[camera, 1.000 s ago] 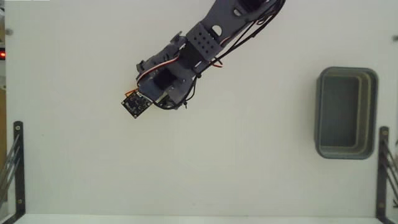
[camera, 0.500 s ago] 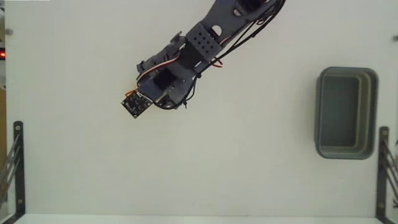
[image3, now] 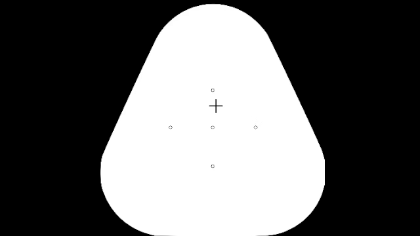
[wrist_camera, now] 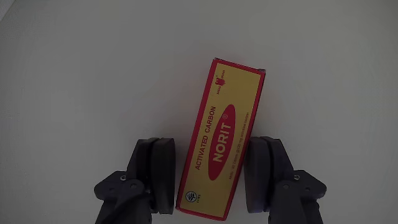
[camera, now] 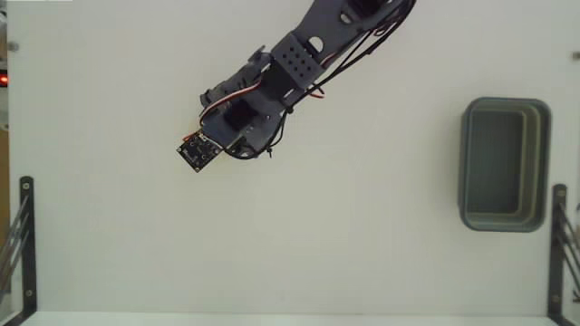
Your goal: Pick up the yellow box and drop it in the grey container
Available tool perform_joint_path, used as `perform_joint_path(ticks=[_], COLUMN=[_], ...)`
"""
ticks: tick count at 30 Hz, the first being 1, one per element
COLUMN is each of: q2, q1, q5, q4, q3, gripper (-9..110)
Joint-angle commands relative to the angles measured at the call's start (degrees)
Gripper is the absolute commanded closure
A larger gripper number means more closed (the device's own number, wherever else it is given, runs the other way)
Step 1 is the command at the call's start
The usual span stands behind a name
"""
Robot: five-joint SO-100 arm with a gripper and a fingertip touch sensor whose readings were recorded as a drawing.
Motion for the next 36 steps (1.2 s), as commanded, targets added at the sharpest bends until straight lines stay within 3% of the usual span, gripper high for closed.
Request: perform_joint_path(ticks=[1, 36], q2=[1.56, 1.56], q1=[0.64, 0.64], q5=[0.18, 0.18], q4=[-0.36, -0.36], q3=[0.07, 0.07], gripper=[36, 46])
